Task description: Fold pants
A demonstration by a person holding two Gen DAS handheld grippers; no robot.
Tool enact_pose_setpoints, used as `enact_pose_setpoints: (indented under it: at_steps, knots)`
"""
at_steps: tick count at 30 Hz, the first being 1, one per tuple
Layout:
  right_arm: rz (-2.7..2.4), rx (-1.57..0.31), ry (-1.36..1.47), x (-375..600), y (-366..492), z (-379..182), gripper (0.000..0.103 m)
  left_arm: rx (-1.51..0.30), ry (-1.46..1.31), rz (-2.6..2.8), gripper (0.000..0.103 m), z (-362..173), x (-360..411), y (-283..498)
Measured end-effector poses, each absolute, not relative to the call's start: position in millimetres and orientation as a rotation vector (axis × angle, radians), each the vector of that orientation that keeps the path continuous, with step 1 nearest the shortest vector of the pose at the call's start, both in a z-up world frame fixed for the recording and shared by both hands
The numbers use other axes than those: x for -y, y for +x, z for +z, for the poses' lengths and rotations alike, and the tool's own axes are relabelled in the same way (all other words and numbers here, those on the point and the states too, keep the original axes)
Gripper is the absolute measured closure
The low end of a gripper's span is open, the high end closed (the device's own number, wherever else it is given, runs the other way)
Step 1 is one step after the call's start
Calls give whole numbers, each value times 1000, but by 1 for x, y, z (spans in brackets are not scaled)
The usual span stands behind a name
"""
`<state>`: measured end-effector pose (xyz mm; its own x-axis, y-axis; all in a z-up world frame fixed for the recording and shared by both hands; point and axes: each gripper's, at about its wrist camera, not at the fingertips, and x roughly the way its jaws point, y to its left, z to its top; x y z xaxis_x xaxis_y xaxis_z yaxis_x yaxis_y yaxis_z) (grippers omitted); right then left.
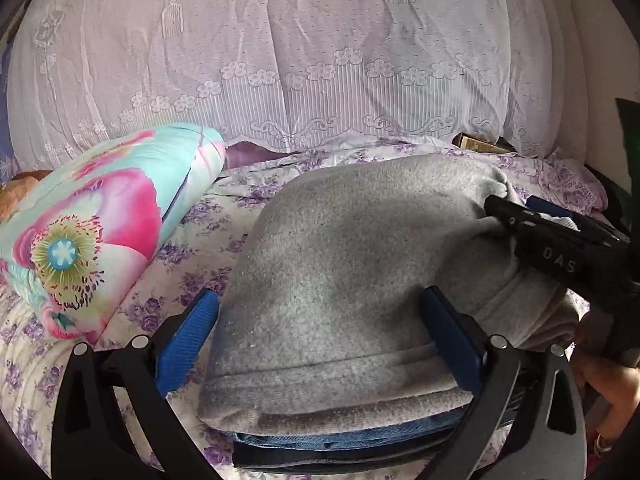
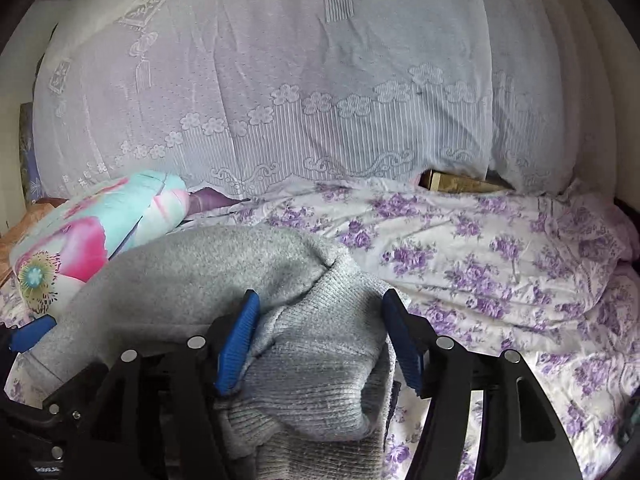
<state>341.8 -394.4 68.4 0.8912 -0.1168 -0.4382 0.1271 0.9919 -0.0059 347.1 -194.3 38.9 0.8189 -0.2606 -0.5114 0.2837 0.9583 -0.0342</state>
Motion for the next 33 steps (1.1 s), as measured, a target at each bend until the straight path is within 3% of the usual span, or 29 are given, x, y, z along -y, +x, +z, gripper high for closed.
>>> enact_pose_setpoints:
  at_steps: [7, 10, 13, 16, 24, 27, 33]
  knots:
    - [-120, -340, 36, 390, 319, 99, 39, -536, 51, -278, 4, 40, 194, 347]
    - [-126, -385, 26, 390, 329, 89, 38, -530, 64, -272, 4, 40, 195, 347]
    - [-145, -486, -4, 390, 350, 61, 27, -538, 66, -281, 4, 39, 196, 347]
    - [-89, -504, 121, 404, 346, 63, 27, -528, 70, -270, 4, 39, 196, 345]
    - [-99, -374, 78, 390, 284, 81, 22, -503, 86, -247, 5, 52, 190, 318]
    - [-104, -368, 65, 386, 261, 81, 16, -503, 104, -254, 5, 54, 188, 297]
    - [-94, -397, 99, 383, 220, 74, 16, -489, 120, -242, 5, 54, 179, 252]
